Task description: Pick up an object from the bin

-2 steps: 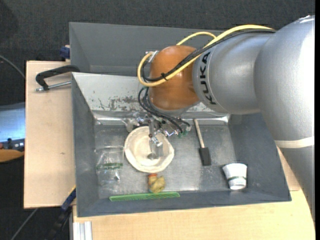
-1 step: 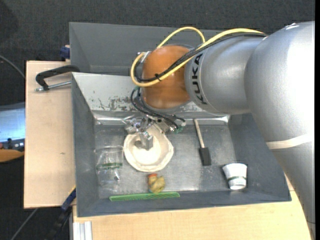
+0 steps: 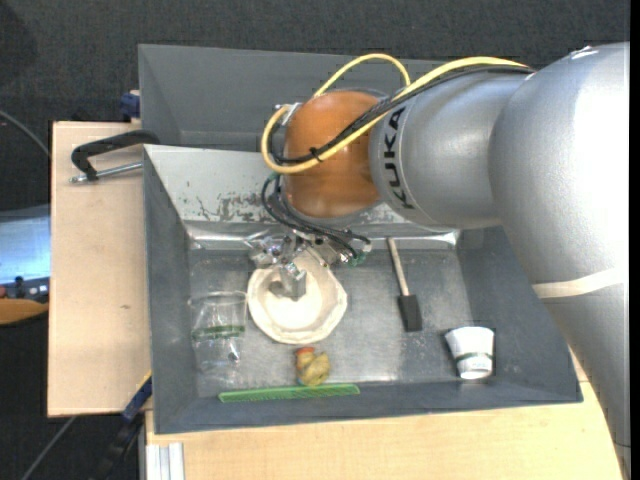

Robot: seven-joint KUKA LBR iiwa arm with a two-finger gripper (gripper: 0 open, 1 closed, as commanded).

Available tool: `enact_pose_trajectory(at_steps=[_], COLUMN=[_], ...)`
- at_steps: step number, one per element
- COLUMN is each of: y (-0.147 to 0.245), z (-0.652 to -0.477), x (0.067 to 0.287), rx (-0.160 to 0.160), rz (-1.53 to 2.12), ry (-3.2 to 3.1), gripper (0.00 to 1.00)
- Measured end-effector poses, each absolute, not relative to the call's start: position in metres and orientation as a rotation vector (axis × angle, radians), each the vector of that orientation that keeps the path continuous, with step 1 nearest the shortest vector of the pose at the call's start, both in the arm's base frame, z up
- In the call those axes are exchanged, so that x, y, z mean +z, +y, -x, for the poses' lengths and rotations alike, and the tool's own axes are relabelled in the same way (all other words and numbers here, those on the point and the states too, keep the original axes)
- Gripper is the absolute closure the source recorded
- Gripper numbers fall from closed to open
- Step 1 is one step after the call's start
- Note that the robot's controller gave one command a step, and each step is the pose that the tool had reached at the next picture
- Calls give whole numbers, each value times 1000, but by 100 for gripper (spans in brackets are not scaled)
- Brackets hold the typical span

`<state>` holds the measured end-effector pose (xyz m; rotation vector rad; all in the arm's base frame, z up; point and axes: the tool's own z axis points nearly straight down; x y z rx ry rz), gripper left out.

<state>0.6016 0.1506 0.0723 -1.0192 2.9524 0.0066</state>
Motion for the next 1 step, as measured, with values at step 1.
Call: enact_pose_trajectory(at_steps=[1], y=[150], z=[-601], x=[75], rx=[7], rz=[1019], ry=[2953], gripper=[100])
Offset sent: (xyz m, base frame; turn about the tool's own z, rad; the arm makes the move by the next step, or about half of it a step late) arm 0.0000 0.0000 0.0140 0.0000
